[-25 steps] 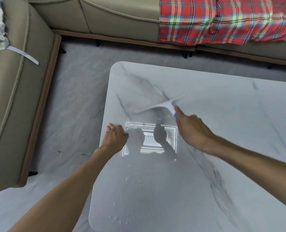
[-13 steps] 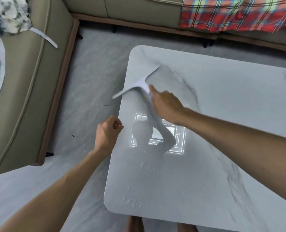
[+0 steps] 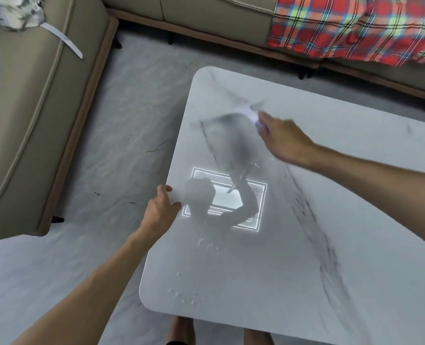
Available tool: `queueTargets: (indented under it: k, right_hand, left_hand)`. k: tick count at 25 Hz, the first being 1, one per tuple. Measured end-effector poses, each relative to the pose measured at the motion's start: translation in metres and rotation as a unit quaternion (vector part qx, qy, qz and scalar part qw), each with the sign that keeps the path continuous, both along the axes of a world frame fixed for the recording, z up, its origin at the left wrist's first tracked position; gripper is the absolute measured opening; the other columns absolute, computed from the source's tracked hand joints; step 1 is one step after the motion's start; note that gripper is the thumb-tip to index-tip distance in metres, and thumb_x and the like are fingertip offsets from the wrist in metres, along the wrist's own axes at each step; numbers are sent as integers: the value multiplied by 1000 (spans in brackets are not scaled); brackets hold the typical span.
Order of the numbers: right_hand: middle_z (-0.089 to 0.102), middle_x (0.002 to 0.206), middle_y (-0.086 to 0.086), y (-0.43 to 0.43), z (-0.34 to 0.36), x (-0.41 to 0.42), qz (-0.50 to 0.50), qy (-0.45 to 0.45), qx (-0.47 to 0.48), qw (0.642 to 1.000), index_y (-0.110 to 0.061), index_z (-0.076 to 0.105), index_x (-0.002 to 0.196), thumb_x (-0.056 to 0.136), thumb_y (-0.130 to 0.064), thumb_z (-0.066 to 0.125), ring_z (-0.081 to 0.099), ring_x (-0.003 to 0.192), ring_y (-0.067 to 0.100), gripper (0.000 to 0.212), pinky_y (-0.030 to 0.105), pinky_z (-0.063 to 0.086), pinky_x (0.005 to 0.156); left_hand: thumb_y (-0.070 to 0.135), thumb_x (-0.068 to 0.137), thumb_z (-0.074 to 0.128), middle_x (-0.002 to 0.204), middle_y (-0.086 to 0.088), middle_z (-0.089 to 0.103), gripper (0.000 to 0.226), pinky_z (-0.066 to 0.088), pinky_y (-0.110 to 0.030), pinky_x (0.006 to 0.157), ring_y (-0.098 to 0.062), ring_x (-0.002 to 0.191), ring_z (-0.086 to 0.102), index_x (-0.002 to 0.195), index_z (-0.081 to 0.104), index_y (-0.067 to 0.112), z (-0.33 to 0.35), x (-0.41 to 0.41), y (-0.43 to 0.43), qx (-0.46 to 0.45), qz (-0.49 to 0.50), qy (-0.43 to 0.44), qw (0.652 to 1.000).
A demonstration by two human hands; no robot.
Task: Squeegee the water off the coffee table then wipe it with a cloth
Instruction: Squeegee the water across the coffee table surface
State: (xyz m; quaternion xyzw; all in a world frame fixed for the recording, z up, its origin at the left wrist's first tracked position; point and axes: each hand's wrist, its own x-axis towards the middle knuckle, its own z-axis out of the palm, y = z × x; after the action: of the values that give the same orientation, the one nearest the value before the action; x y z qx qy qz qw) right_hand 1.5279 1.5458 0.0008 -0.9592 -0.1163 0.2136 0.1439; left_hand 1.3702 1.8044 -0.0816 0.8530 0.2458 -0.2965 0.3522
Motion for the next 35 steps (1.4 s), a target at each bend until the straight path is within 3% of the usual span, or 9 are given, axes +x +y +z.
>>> queueTargets:
  k: [2, 5, 9, 14, 17, 21, 27, 31, 35]
  right_hand:
    - [56, 101, 20, 32, -17, 44, -89, 9, 6, 996, -20, 40, 131, 99, -21, 29, 53, 84, 39, 34, 39, 39, 66]
    - [54, 113, 18, 59, -41, 66, -168, 35, 12, 985, -20, 38, 136, 93, -14, 29, 52, 87, 35, 44, 40, 46, 70]
    - [63, 105, 27, 25, -51, -16, -54, 19, -6, 998, -16, 34, 138, 99, -18, 33, 60, 93, 46, 39, 42, 42, 70]
    - [69, 90, 12, -65, -7, -148, -8, 114, -73, 991, -30, 20, 150, 101, -23, 37, 62, 78, 39, 52, 41, 52, 67]
    - [70, 100, 11, -82, 13, -152, -1, 153, -78, 985, -34, 23, 143, 101, -26, 37, 63, 84, 39, 46, 41, 53, 72]
    - [64, 97, 25, -23, 10, -84, -12, 64, 14, 998, -19, 34, 134, 101, -25, 36, 60, 86, 47, 34, 37, 40, 65]
    - [59, 112, 27, 84, -42, -77, 7, 73, 29, 997, -17, 26, 146, 97, -17, 34, 55, 104, 45, 49, 37, 34, 73]
    - [65, 91, 14, 40, -50, -170, 190, 70, 23, 979, -32, 20, 147, 96, -20, 39, 60, 80, 39, 56, 35, 33, 61]
    - [63, 86, 3, -42, -30, -200, 223, 89, -59, 969, -52, 9, 138, 92, -24, 45, 61, 75, 36, 65, 36, 41, 57]
  left_hand:
    - [12, 88, 53, 101, -24, 61, 42, 39, -34, 68, -41, 86, 56, 127, 38, 7, -2, -7, -7, -5, -8, 9, 1000]
    - [11, 87, 53, 109, -25, 59, 41, 37, -32, 68, -39, 84, 55, 125, 39, 8, -5, -8, -13, 2, -24, 6, 1000]
    - [12, 87, 54, 109, -23, 60, 38, 38, -34, 67, -44, 94, 58, 122, 42, 9, -3, -6, -12, 14, -29, 15, 999]
    - [11, 87, 58, 98, -19, 61, 33, 41, -34, 68, -37, 87, 57, 118, 50, 6, 7, -8, -6, 5, -6, 5, 1000]
    - [8, 84, 63, 93, -10, 63, 20, 43, -29, 64, -24, 78, 55, 104, 61, 6, 13, -23, 1, 1, 38, -29, 999]
    - [10, 84, 61, 76, -4, 63, 4, 37, -23, 50, -23, 67, 54, 85, 65, 11, 18, -60, 3, 32, 104, -46, 993]
    - [12, 87, 52, 96, -6, 56, 25, 36, -30, 69, -27, 84, 49, 112, 53, 10, 6, -115, -3, 68, 223, -4, 972]
    - [12, 89, 48, 109, -15, 55, 41, 39, -32, 74, -29, 90, 47, 130, 43, 12, -5, -144, -3, 45, 220, 32, 974]
    - [11, 90, 48, 119, -18, 57, 44, 37, -31, 73, -28, 91, 47, 134, 42, 11, -10, -159, -2, 28, 191, 33, 981]
